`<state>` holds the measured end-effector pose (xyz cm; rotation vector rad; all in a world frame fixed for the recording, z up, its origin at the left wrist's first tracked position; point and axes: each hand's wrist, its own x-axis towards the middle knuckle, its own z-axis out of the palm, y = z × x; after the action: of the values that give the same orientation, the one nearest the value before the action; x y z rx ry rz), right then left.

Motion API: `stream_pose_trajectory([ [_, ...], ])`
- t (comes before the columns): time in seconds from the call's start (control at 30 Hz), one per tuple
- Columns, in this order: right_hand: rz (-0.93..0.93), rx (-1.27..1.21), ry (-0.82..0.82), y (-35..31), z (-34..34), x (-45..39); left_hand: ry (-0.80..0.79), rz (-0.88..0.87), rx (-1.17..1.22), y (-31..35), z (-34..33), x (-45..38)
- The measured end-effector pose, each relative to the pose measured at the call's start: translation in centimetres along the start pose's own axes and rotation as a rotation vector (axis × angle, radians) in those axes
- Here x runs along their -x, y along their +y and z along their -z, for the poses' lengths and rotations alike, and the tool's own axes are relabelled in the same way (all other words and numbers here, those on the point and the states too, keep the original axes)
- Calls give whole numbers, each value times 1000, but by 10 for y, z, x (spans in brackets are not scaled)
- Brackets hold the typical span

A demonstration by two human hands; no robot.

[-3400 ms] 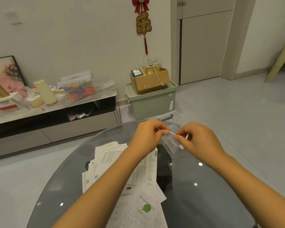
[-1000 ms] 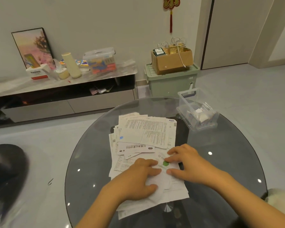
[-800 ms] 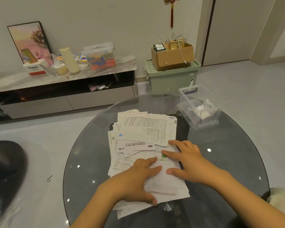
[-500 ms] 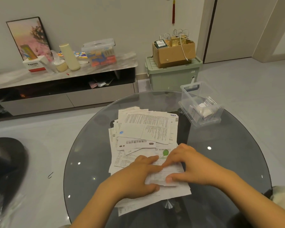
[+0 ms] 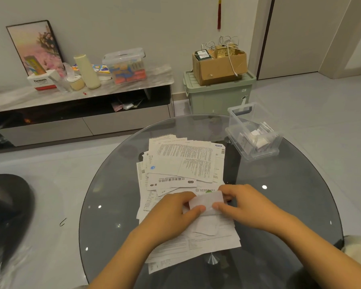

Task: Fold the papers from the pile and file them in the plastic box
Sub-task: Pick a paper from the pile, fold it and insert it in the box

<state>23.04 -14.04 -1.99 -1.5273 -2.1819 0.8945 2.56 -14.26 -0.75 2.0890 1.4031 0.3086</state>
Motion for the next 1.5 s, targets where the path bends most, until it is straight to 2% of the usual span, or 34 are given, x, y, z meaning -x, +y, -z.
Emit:
stream_pose_trajectory([
  [0.3,-125,-28,208,2,-19,-9,156,99,72,-1,-17,-17],
  [0.57,-68,145,265,7,-18,-10,203,42,-66,-4,-22,-21],
  [0.63,-9,187,255,7,-16,-9,203,-20,-106,-6,-21,-21],
  [0.73,55,319,154,7,-12,-9,143,-104,-195,-10,-20,-21],
  [0.93,93,401,91,5,-7,-7,61,-146,-304,-16,-18,-22],
  [1.13,126,319,160,4,-4,-6,104,-181,-210,-11,-13,-19],
  [1.4,-48,161,234,6,-16,-9,209,-78,-113,-6,-20,-22],
  [1.5,-18,205,243,7,-18,-10,208,-91,-141,-9,-24,-25],
])
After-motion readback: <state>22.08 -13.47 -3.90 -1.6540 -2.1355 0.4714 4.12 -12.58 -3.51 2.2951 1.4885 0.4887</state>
